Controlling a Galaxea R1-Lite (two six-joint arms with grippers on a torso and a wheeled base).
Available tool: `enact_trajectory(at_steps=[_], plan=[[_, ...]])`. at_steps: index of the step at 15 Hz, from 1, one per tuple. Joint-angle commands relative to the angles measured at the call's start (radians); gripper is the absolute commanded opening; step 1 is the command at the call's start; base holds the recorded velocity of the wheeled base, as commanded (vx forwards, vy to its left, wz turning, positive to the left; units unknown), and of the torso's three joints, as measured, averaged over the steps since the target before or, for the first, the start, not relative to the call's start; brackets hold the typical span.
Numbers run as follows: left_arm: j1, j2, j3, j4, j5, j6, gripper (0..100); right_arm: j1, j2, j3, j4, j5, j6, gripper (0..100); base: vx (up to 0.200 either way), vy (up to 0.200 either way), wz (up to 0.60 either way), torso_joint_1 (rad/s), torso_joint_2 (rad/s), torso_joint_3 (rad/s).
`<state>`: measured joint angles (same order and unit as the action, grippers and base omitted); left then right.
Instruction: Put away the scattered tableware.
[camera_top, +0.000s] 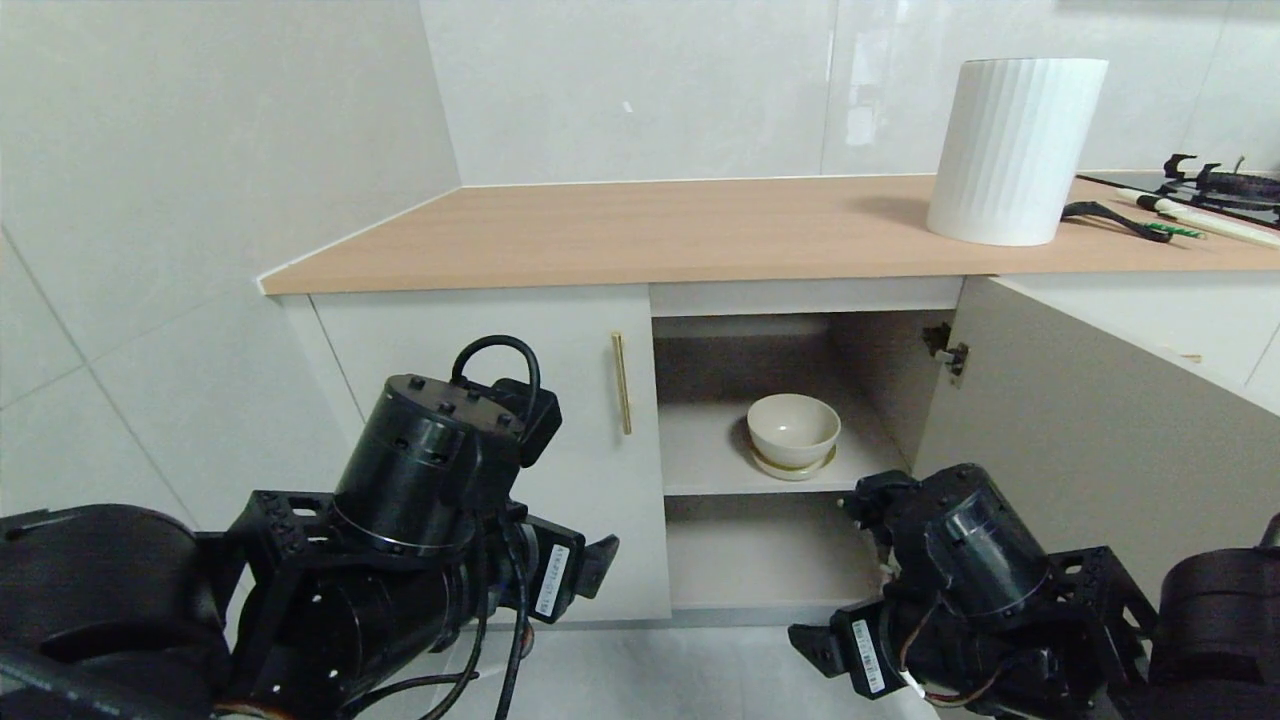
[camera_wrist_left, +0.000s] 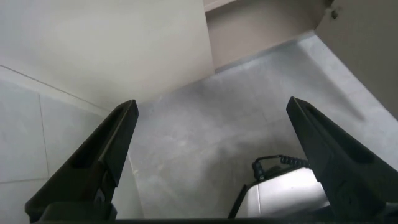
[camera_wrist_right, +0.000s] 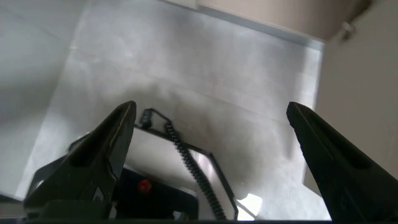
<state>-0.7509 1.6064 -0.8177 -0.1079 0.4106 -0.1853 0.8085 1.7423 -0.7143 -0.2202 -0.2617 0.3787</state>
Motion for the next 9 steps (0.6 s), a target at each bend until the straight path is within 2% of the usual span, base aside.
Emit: enact_trajectory(at_steps=[1, 3, 9], plan=[[0.001, 0.001, 0.000, 0.000, 0.000, 0.000, 100, 0.000, 0.003, 0.002, -0.001, -0.001, 0.000, 100, 0.000, 0.000, 0.00, 0.000, 0.00, 0.000], [0.001, 0.004, 0.000, 0.000, 0.002, 0.000, 100, 0.000, 0.003, 0.002, 0.001, 0.001, 0.000, 100, 0.000, 0.000, 0.00, 0.000, 0.00, 0.000], [0.001, 0.004, 0.000, 0.000, 0.004, -0.002, 100, -0.002, 0.002, 0.002, 0.001, 0.001, 0.000, 100, -0.200, 0.000, 0.00, 0.005, 0.00, 0.001]])
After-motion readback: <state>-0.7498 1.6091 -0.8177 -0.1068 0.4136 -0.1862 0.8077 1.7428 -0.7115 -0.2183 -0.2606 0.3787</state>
